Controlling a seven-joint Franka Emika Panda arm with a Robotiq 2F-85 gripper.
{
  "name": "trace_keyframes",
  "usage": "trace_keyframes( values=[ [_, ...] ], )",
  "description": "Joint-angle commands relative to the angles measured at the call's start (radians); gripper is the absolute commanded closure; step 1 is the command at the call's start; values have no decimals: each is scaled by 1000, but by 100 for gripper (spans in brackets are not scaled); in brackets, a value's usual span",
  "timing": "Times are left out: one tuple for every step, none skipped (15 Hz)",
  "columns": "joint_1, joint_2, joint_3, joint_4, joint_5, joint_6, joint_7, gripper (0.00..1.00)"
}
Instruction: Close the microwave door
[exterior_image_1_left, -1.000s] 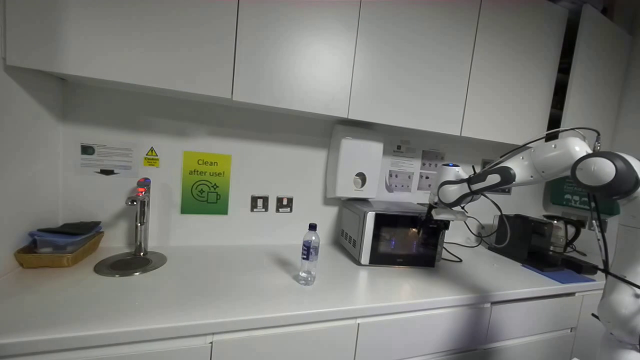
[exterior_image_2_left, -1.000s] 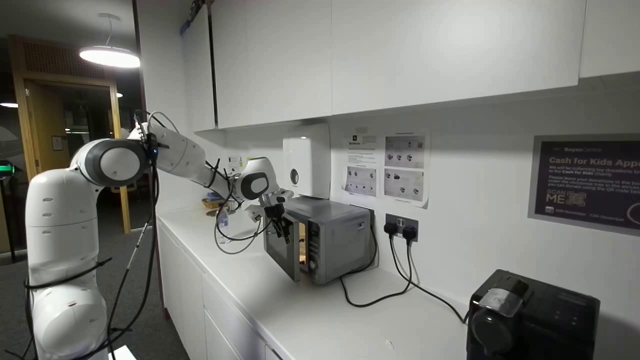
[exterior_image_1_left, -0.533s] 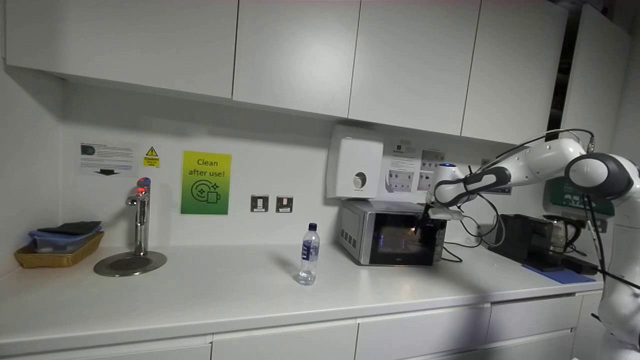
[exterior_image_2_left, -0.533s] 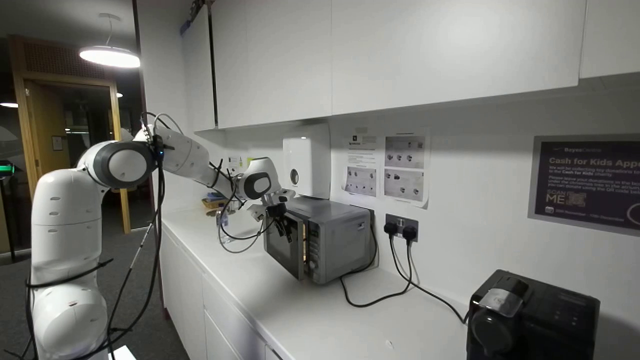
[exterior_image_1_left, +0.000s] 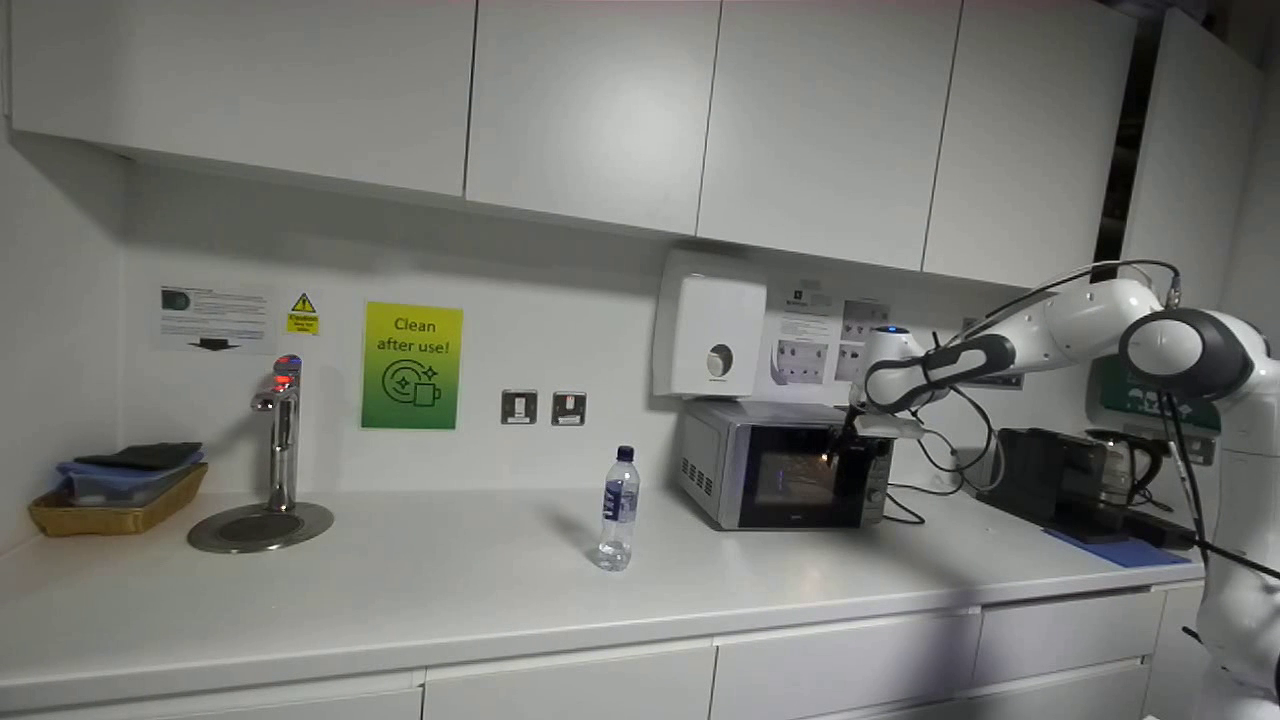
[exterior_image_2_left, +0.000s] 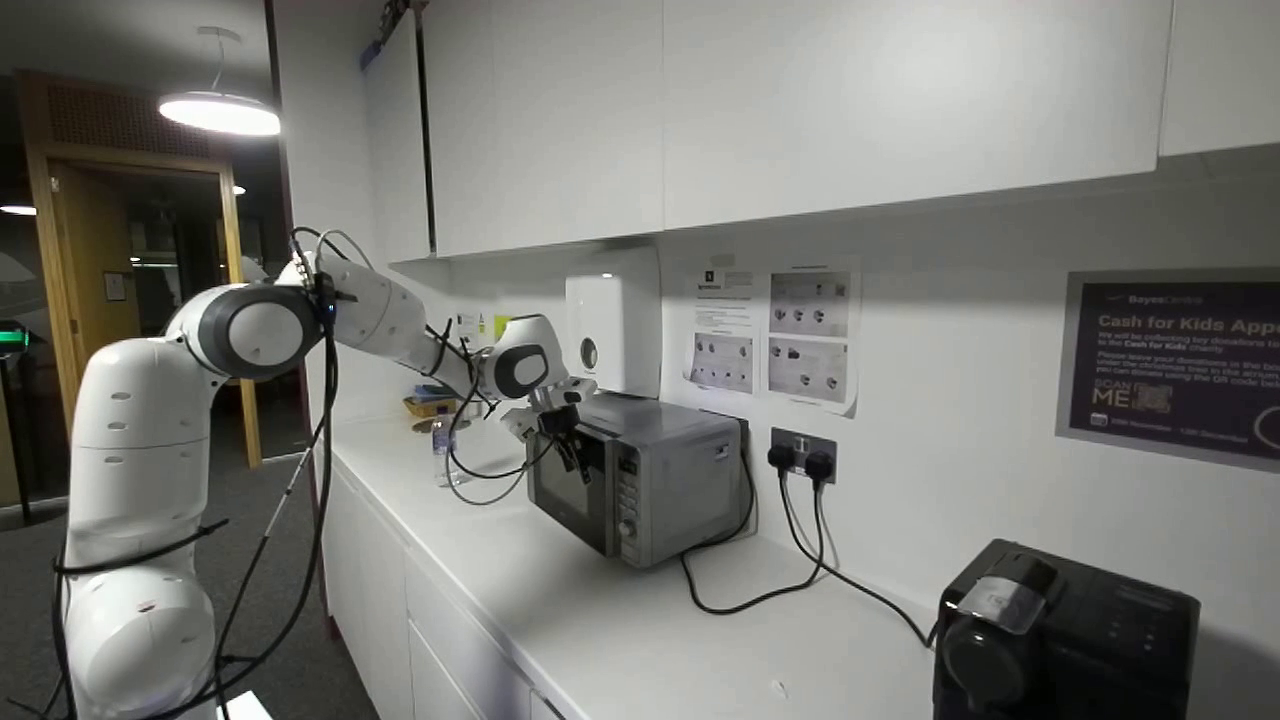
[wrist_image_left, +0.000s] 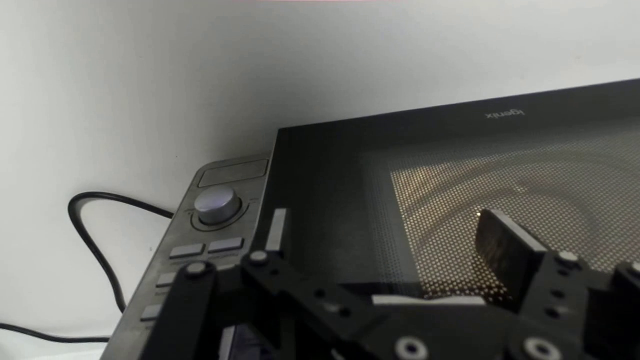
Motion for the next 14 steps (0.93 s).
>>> trace_keyframes(
  values=[
    [20,22,-23,54,-16,-36,-37,0],
    [21,22,-24,55,-17,-37,-44,0],
    [22,23,-24,56,-17,-36,-53,0],
    [22,23,-24,57,-15,-35,-63,0],
    [22,25,-24,59,-16,-36,-70,0],
    [22,28,-25,63,-16,-36,-80,0],
    [22,29,-25,65,-17,-36,-89,0],
    [21,32,-26,69,-18,-36,-98,0],
    [22,35,-27,73,-24,-39,-103,0],
    [22,39,-28,79,-28,-42,-107,0],
    [23,41,-28,83,-31,-44,-112,0],
    [24,44,-29,88,-35,-48,-115,0],
    [24,46,-29,94,-40,-53,-117,0],
    [25,49,-30,101,-47,-60,-117,0]
  ],
)
